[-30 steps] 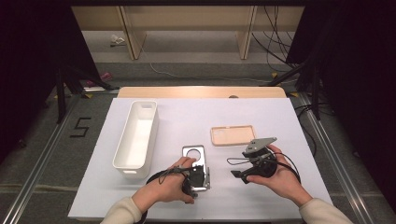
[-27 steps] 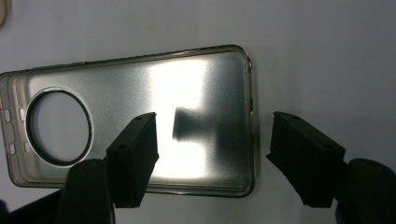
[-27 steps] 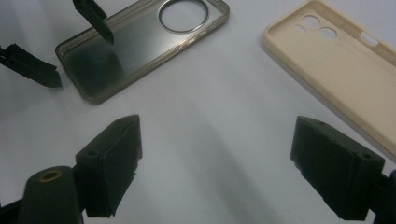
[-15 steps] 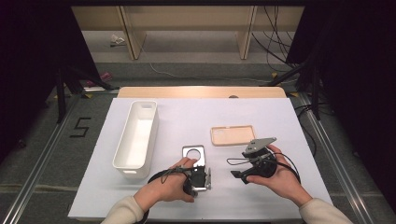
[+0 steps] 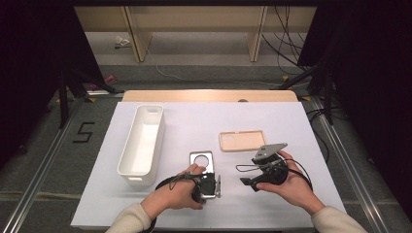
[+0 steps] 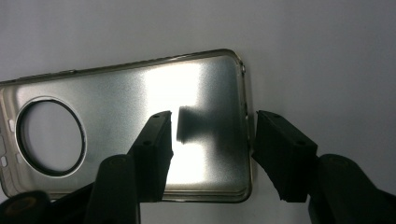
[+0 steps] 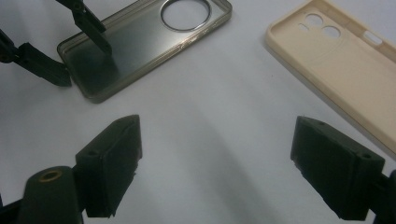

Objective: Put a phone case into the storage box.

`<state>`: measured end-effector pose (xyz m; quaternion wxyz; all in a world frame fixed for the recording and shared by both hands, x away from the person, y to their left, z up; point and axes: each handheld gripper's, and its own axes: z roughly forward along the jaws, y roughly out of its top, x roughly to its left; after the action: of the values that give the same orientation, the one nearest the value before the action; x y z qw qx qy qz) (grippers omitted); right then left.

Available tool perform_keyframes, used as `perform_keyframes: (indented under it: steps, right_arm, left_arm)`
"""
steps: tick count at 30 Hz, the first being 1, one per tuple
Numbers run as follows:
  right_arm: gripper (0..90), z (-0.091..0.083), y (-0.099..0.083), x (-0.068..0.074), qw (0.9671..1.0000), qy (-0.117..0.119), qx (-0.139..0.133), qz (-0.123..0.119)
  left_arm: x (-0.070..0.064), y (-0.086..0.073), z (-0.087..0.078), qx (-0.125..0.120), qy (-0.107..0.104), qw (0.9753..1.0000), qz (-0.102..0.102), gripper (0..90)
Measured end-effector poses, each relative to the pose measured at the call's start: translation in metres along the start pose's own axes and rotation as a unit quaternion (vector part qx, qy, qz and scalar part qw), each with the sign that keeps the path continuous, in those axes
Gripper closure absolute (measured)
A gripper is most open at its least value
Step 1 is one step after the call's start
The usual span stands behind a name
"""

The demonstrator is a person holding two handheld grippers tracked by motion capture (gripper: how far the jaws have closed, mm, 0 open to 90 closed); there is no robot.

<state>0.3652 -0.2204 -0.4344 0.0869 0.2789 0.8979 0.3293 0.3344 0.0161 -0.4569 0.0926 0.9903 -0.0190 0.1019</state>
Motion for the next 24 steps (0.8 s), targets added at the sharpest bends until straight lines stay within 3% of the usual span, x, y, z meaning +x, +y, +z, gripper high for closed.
perform_keyframes:
  steps: [18,24]
  right_arm:
    - [17.3,0.0013,-0.0003,0.0006,1.0000,0.002,0.002,-0.002]
    - [17.4,0.0013,-0.0003,0.0011,1.0000,0.002,0.003,-0.001]
  left_arm:
    - [-0.0038,0.0035,-0.0005,0.010,-0.025,0.9995,0.015,70.8]
    - [-0.0039,0.0034,-0.0005,0.009,-0.028,0.9995,0.010,75.6]
